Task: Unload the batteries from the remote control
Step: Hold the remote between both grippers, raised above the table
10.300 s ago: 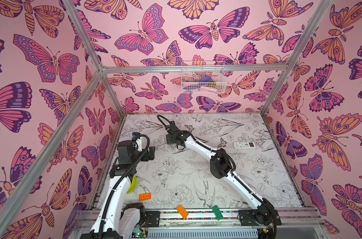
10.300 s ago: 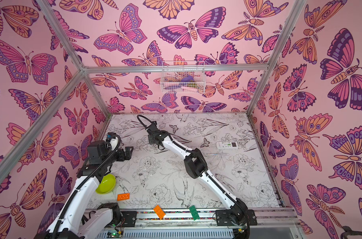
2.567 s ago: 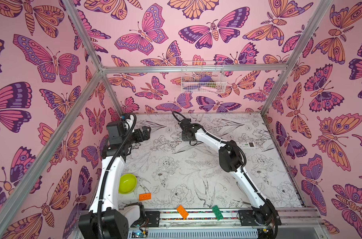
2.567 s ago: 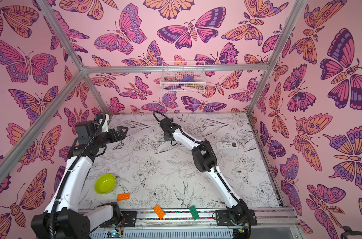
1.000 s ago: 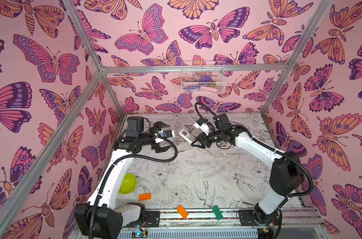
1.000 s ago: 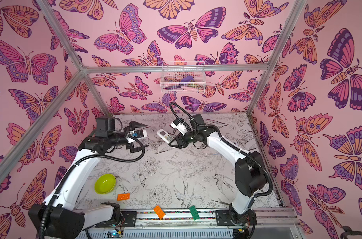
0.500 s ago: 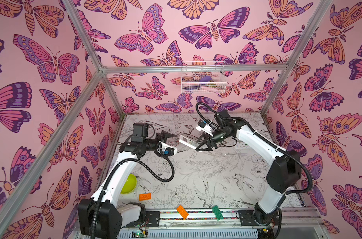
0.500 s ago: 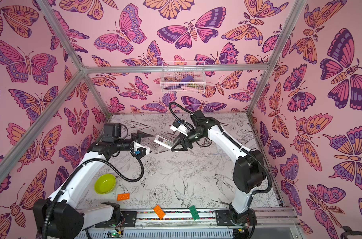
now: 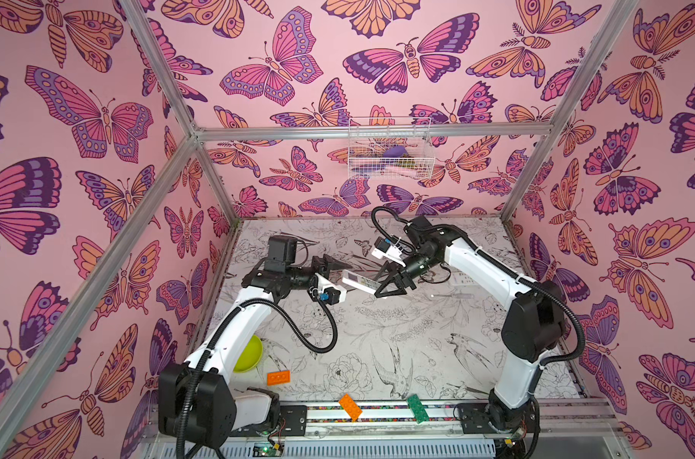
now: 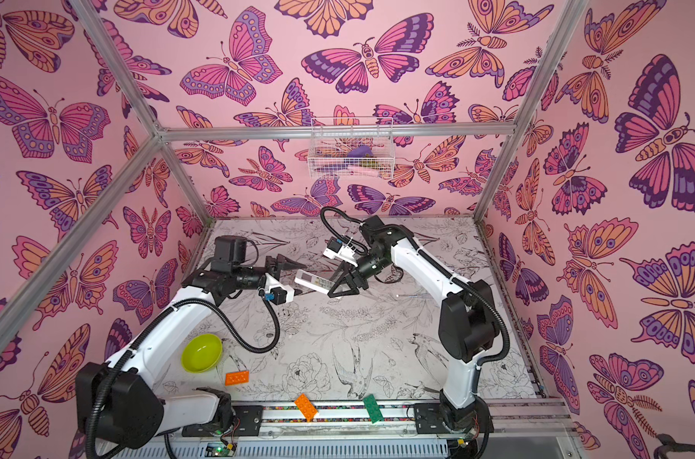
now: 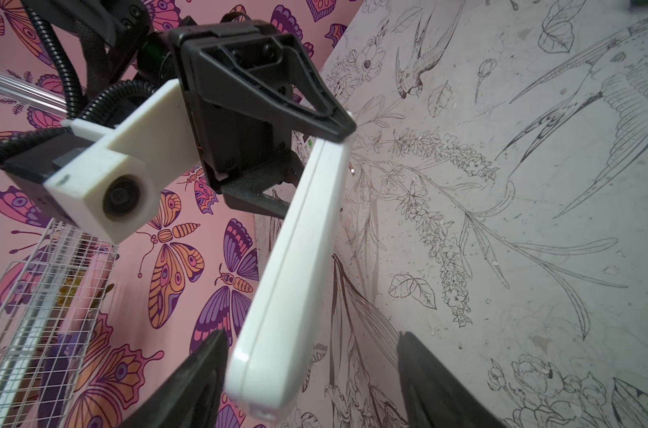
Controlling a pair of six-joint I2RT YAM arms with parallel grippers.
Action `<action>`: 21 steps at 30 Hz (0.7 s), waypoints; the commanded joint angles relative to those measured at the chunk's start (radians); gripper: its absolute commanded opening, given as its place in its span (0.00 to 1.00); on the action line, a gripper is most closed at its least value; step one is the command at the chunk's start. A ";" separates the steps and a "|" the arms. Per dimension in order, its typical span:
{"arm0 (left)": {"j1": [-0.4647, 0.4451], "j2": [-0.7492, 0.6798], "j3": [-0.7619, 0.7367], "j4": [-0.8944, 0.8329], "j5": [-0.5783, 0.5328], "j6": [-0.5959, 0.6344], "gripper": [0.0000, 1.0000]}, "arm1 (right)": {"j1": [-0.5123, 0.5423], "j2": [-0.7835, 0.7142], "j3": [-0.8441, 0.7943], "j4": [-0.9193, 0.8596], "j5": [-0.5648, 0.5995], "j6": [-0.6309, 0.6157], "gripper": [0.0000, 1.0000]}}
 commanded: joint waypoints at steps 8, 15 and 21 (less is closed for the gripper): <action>-0.038 0.020 -0.014 0.001 0.079 0.058 0.42 | 0.013 -0.002 -0.028 -0.003 -0.020 -0.056 0.16; -0.053 0.029 -0.028 0.002 0.085 0.087 0.22 | 0.013 -0.018 -0.057 0.019 -0.015 -0.050 0.16; -0.053 0.014 -0.030 0.005 0.058 0.061 0.00 | 0.009 -0.037 -0.088 0.042 -0.003 -0.040 0.18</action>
